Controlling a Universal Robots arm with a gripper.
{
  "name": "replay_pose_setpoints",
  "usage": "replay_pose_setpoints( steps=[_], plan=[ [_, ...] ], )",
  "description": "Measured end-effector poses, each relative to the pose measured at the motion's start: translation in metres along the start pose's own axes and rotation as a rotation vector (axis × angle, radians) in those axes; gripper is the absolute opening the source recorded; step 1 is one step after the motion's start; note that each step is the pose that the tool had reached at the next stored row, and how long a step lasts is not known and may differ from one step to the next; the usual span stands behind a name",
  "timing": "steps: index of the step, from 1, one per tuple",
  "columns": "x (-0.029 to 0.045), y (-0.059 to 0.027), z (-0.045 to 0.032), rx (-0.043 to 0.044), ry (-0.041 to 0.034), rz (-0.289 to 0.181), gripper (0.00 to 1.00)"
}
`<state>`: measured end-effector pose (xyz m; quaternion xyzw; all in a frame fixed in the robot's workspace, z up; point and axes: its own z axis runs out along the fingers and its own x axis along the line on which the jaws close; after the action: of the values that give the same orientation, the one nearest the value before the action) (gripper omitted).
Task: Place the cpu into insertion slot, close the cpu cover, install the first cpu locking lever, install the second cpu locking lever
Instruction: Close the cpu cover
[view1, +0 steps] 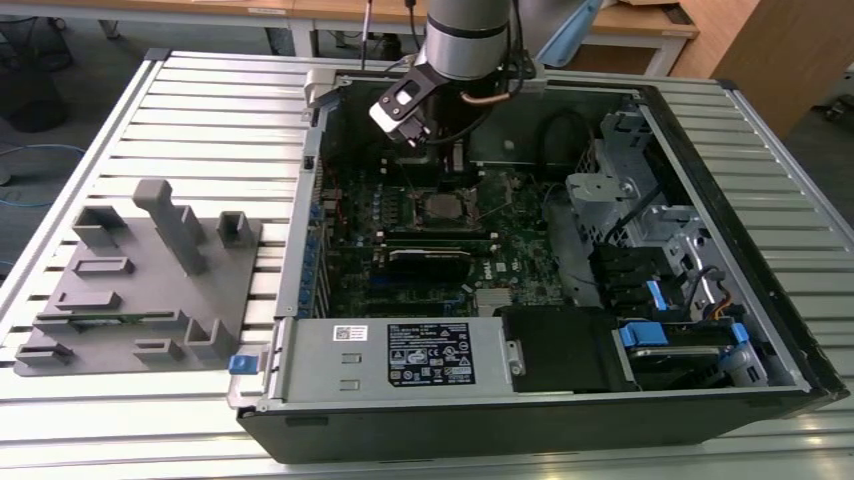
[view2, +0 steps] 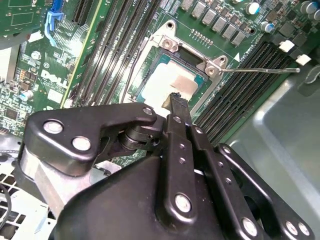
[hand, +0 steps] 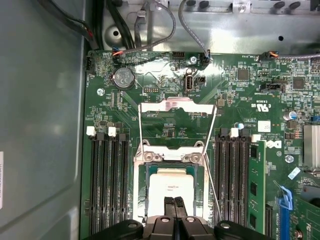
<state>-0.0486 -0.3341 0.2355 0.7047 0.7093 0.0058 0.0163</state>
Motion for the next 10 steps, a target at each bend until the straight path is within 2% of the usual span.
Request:
replay_pose_setpoints(
  steps=[10],
  plan=[
    [-0.0002,0.0004,-0.0136,0.0,0.0,0.0,0.1]
  ],
)
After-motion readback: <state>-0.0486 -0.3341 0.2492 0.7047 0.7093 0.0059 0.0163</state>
